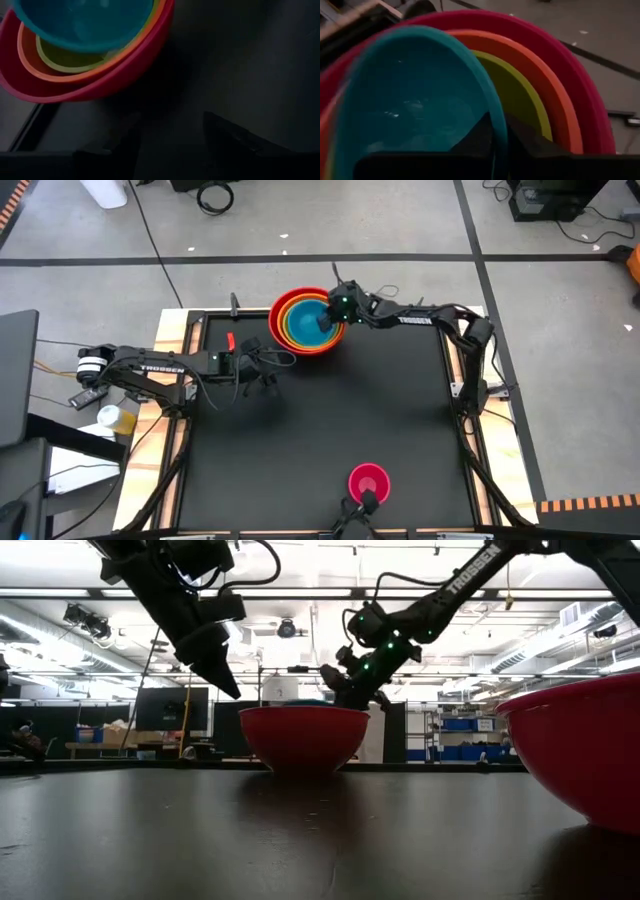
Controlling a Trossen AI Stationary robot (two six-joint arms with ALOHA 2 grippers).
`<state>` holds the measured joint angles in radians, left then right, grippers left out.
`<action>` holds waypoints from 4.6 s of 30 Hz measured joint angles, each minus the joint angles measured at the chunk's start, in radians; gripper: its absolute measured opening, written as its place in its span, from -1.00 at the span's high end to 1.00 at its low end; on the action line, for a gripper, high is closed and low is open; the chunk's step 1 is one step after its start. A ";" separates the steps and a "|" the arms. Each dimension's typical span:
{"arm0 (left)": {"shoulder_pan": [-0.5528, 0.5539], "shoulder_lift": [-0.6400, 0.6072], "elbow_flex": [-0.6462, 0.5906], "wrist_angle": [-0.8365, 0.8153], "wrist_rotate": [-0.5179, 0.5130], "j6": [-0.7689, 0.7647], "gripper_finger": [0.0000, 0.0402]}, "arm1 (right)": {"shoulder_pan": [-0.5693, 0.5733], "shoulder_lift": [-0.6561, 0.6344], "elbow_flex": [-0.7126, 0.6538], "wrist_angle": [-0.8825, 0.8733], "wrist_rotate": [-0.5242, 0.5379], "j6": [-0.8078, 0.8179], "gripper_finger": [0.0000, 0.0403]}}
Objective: Nest bowls inside each other
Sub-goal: Stack the blue bowl on top of the green bowl, then stack the pink bowl on top of the blue bowl
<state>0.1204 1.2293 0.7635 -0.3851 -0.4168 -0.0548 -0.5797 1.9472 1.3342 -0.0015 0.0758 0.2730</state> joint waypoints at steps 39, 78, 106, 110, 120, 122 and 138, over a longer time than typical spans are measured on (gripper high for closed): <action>-0.003 0.000 -0.001 0.107 0.018 0.111 -0.07 | 0.100 -0.167 -0.058 -0.245 0.382 0.001 0.19; 0.044 0.000 -0.001 0.153 0.073 0.142 -0.07 | 0.887 -0.408 -0.058 -0.944 -0.090 0.312 0.19; 0.044 0.000 0.000 0.210 0.074 0.208 -0.07 | 0.982 -0.099 -0.059 -0.822 -0.170 0.299 0.38; 0.044 0.000 0.000 0.209 0.074 0.208 -0.07 | 0.966 -0.143 -0.058 -0.859 0.069 0.306 0.43; 0.045 0.011 0.000 0.262 0.187 0.163 -0.07 | 0.921 -0.246 -0.058 -0.983 0.288 0.478 0.40; 0.044 0.027 -0.001 0.327 0.348 0.147 -0.07 | 0.909 -0.248 -0.058 -1.024 0.252 0.534 0.36; -0.109 0.358 -0.016 0.891 0.617 0.081 -0.07 | 0.865 -0.248 -0.187 -1.058 0.115 0.588 0.19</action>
<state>0.0116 1.5870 0.7471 0.5059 0.2000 0.0266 0.2855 1.6993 1.1470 -1.0594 0.1903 0.8608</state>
